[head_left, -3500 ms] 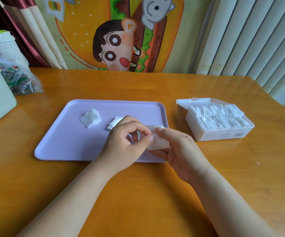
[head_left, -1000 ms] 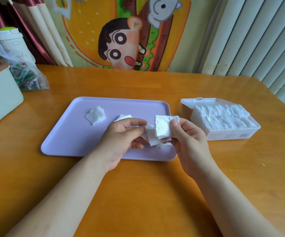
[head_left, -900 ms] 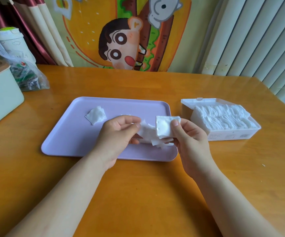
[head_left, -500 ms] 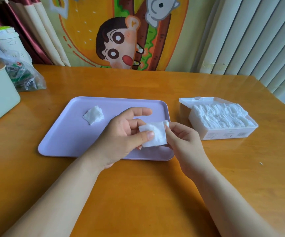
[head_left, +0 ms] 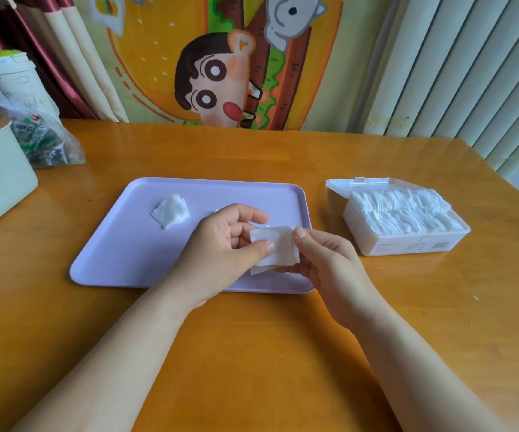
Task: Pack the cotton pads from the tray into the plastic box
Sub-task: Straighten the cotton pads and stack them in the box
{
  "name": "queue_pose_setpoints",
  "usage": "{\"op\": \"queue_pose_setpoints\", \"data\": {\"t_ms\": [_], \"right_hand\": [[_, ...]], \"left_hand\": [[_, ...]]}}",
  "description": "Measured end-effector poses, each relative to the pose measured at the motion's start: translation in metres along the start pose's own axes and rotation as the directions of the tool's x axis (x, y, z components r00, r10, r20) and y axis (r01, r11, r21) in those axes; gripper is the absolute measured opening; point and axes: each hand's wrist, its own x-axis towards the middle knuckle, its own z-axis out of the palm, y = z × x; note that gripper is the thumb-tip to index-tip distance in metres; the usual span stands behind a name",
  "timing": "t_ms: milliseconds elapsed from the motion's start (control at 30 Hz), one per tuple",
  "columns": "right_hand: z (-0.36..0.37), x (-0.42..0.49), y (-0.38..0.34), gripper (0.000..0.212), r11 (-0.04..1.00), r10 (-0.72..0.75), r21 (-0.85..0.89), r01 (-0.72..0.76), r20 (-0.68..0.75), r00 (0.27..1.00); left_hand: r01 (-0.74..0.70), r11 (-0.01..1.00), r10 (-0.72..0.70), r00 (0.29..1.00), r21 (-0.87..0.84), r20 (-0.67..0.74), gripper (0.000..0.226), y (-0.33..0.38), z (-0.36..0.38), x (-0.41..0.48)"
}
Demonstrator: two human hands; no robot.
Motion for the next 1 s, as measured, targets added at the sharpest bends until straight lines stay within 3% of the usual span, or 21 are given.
{"op": "queue_pose_setpoints", "data": {"t_ms": [133,300,467,633,800,1000], "right_hand": [[0.004,-0.004,-0.004,0.034,1.000,-0.025,-0.018,0.025,0.026,0.999],[0.005,-0.003,0.002,0.023,0.999,-0.034,-0.012,0.033,-0.088,0.995],[0.004,0.000,0.002,0.030,0.988,-0.064,0.131,0.084,-0.152,0.986],[0.007,-0.001,-0.004,0.025,0.966,-0.127,0.210,0.149,-0.118,0.985],[0.007,-0.001,-0.004,0.023,0.961,-0.111,0.241,0.133,-0.103,0.989],[0.002,0.002,0.003,0.017,0.996,-0.080,-0.005,0.085,-0.406,0.911]], "left_hand": [[-0.016,1.000,0.016,1.000,0.024,-0.004,0.032,-0.002,0.002,0.001],[-0.050,0.991,0.059,0.996,0.122,-0.068,0.034,-0.004,0.007,0.001],[0.137,0.975,-0.092,0.966,0.176,-0.242,0.009,-0.012,0.003,0.007],[0.245,0.968,-0.249,0.964,-0.061,-0.093,0.018,-0.006,0.012,0.009],[0.225,0.936,-0.267,0.955,-0.271,-0.131,0.017,-0.014,0.010,0.010],[-0.011,0.947,-0.057,0.978,-0.320,-0.202,0.024,-0.008,-0.001,0.011]]}}
